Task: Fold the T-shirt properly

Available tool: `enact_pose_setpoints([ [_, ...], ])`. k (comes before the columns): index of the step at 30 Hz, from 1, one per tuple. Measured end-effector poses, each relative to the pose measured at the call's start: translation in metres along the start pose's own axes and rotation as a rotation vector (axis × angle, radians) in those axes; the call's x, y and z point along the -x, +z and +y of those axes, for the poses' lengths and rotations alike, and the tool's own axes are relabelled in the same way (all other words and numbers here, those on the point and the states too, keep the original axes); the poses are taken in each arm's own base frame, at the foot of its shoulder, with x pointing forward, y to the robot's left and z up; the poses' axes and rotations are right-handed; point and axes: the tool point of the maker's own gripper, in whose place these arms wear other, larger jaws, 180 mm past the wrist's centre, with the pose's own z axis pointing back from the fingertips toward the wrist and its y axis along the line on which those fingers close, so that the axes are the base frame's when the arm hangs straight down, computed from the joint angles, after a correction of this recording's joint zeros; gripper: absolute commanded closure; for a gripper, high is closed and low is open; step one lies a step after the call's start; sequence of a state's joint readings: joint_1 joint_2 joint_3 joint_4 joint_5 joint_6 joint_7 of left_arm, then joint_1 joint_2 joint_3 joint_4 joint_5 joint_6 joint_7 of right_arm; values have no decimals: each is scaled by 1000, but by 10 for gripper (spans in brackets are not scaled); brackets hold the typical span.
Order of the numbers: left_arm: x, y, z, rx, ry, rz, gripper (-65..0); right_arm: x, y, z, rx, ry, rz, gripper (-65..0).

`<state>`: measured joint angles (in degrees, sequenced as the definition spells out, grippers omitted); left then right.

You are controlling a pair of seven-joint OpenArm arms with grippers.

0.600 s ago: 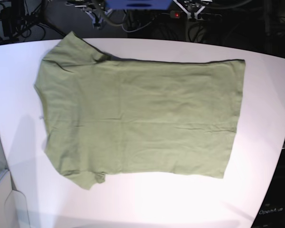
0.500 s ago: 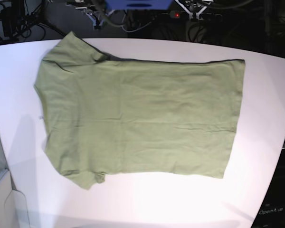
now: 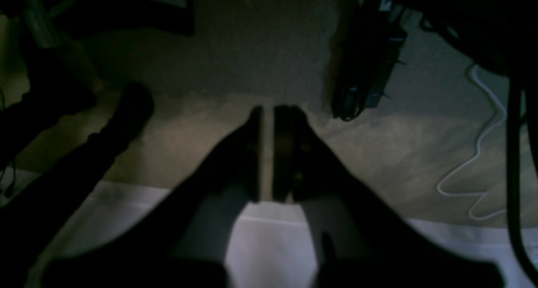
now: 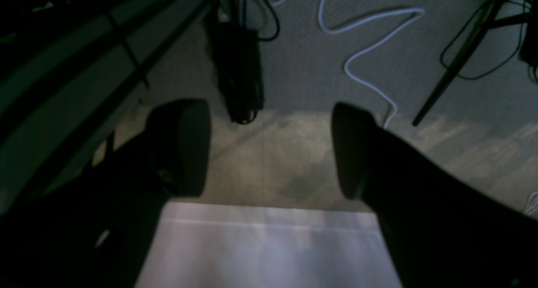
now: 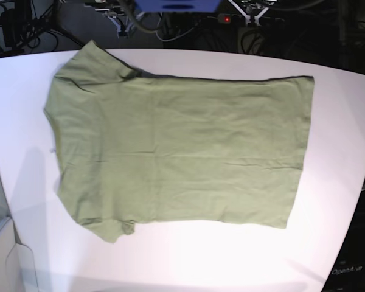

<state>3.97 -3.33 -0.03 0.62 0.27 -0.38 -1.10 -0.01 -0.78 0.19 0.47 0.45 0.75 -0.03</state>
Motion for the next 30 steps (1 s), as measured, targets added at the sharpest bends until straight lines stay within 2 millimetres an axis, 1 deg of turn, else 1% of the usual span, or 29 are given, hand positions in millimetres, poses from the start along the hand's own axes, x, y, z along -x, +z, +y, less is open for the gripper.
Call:
enact_pose_setpoints([
  [1,4,0,-1,2,0,0,-35,0,0,1,-1,0,-1,-443],
  [4,6,0,-2,2,3,-8,-35,0,0,1,-1,0,0,-443],
  [10,-2,0,-3,5,6,-35,-35,0,0,0,0,0,0,-443],
  [13,3,0,-10,12,7,-28,-34,0,0,0,-1,0,0,-443],
  [16,9,1,-22,32,10,-18,-34,0,0,0,-1,0,0,-443],
  [18,8,1,-26,41,12,-18,-34,0,0,0,-1,0,0,-443],
  [26,8,1,-27,41,12,-19,-34,0,0,0,-1,0,0,-443],
  [30,4,1,-29,43,13,-25,-34,0,0,0,0,0,0,-443],
])
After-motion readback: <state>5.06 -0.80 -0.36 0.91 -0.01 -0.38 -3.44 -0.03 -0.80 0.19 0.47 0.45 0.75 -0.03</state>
